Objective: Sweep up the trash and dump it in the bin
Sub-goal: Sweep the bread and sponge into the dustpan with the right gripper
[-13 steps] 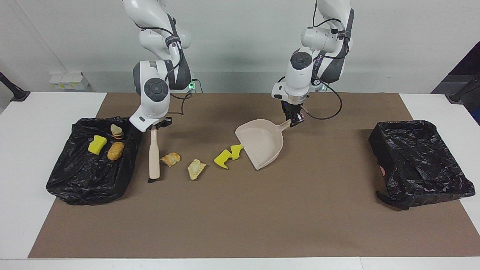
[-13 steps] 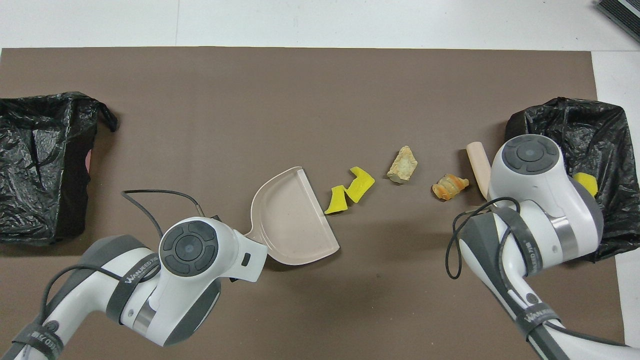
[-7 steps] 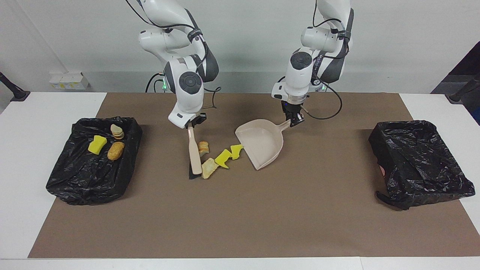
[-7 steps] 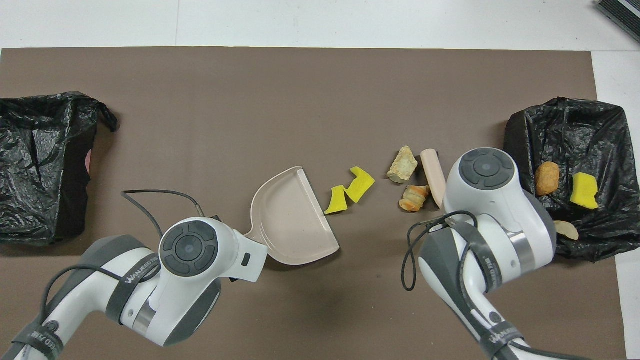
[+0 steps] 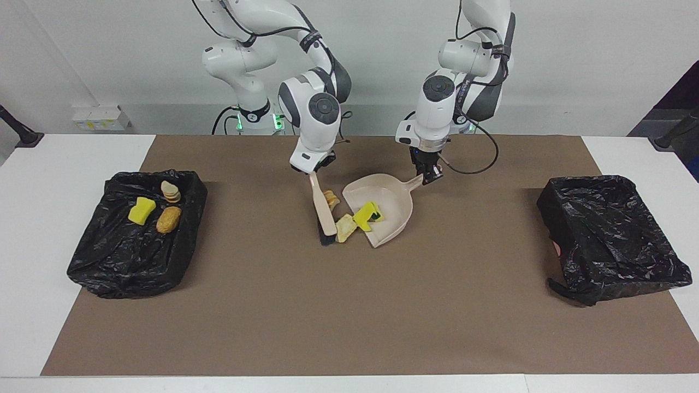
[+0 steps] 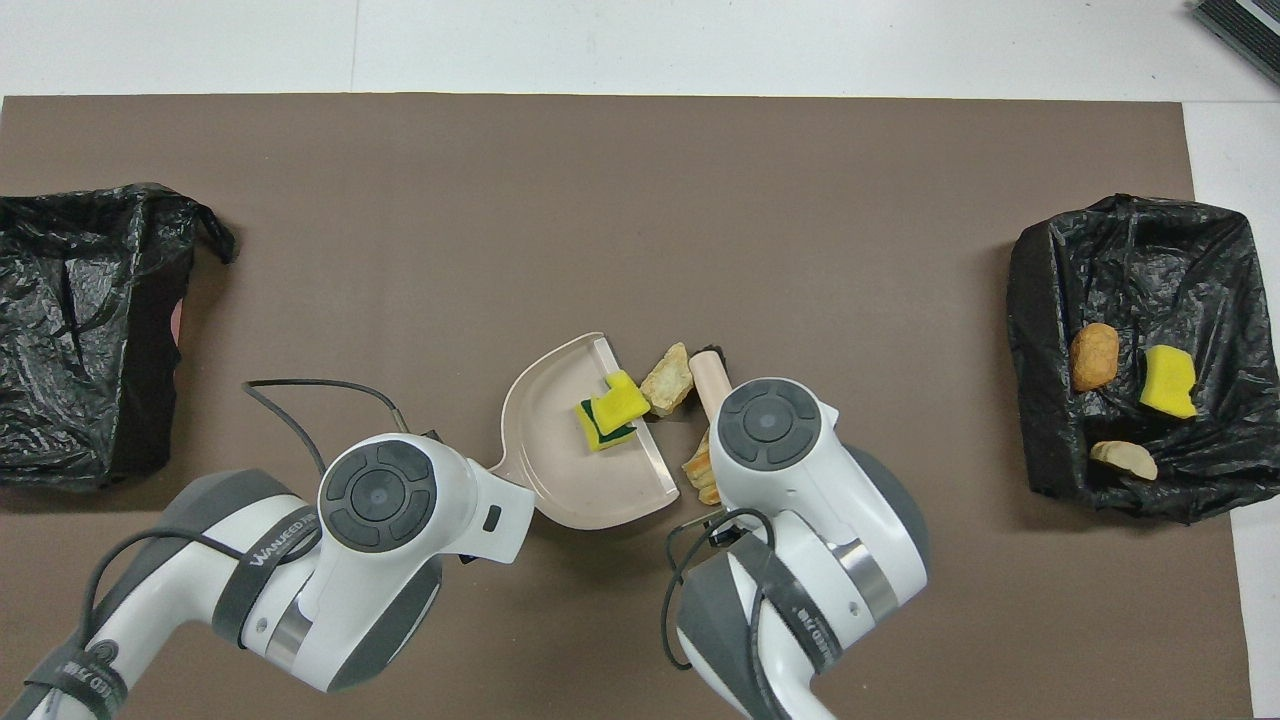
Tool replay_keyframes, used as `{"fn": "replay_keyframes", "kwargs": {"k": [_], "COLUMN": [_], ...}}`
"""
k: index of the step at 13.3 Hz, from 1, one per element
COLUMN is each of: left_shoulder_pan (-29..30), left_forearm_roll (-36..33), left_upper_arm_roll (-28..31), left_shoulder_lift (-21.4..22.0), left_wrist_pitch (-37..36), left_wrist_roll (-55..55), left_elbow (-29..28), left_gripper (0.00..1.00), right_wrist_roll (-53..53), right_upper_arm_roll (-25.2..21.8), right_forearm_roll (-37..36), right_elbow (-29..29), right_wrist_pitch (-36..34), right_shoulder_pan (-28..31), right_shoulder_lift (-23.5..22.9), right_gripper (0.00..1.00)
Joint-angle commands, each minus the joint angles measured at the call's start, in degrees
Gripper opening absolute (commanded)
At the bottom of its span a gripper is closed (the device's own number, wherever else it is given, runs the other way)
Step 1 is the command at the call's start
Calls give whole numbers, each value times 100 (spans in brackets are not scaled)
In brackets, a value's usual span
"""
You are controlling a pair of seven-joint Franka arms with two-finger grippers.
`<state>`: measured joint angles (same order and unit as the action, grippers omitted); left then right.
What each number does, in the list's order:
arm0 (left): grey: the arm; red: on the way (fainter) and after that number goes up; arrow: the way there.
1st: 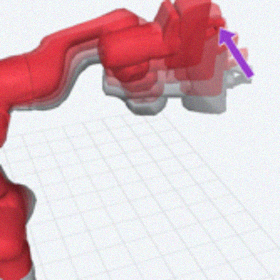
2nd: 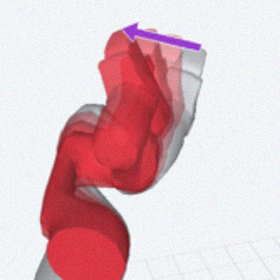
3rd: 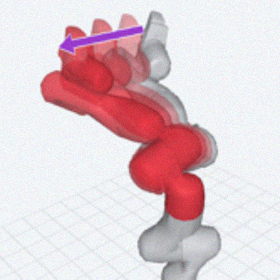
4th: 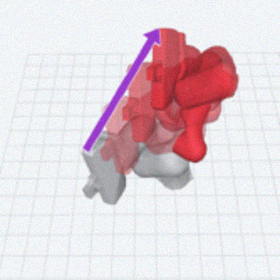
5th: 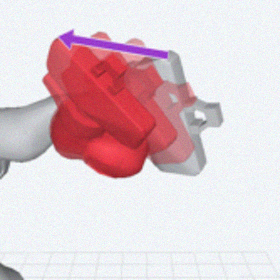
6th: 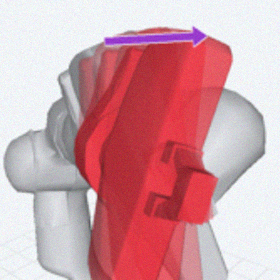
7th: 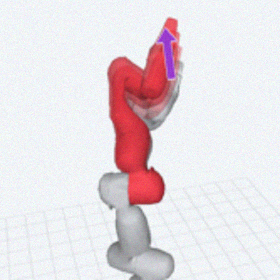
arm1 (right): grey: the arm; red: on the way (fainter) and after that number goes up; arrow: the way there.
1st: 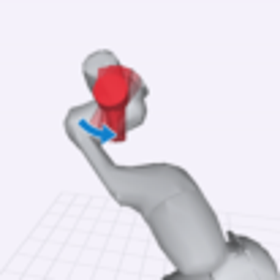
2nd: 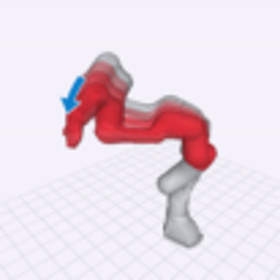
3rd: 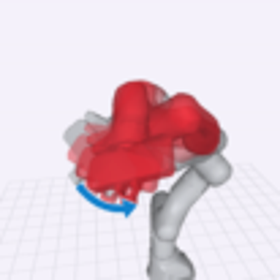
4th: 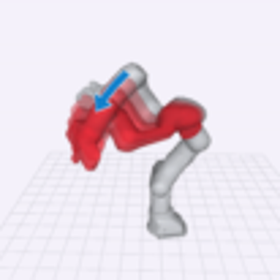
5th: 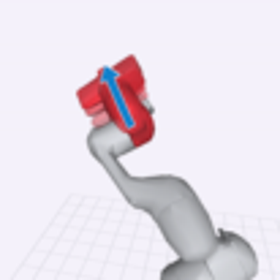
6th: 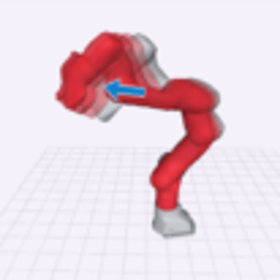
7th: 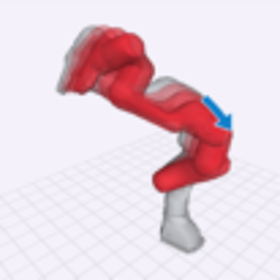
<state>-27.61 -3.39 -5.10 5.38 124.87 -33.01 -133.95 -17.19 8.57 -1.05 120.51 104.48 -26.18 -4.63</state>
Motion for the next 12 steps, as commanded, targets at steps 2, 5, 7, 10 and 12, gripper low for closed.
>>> {"fn": "replay_keyframes", "kwargs": {"k": [2, 5, 7, 10, 12], "left_shoulder_pan": [-61, -61, -61, -61, -61], "left_forearm_roll": [-83, -74, -74, -74, -74], "left_upper_arm_roll": [62, 62, 62, 62, 62], "left_shoulder_lift": [33, 33, 33, 33, 33], "left_wrist_pitch": [81, 72, 72, 72, 72], "left_wrist_roll": [208, 208, 208, 208, 216], "left_elbow": [-70, -70, -70, -70, -70], "left_gripper": [0, 0, 0, 0, 0], "right_wrist_roll": [-267, -267, -302, -636, -654], "right_upper_arm_roll": [4, 13, 21, 82, 162], "right_forearm_roll": [149, 149, 158, 297, 386], "right_elbow": [25, -18, -36, -98, -98], "right_wrist_pitch": [-524, -797, -964, -1114, -1132], "right_shoulder_pan": [-572, -941, -1187, -1346, -1364], "right_shoulder_lift": [260, 357, 437, 516, 568], "right_gripper": [0, 0, 0, 0, 0]}}
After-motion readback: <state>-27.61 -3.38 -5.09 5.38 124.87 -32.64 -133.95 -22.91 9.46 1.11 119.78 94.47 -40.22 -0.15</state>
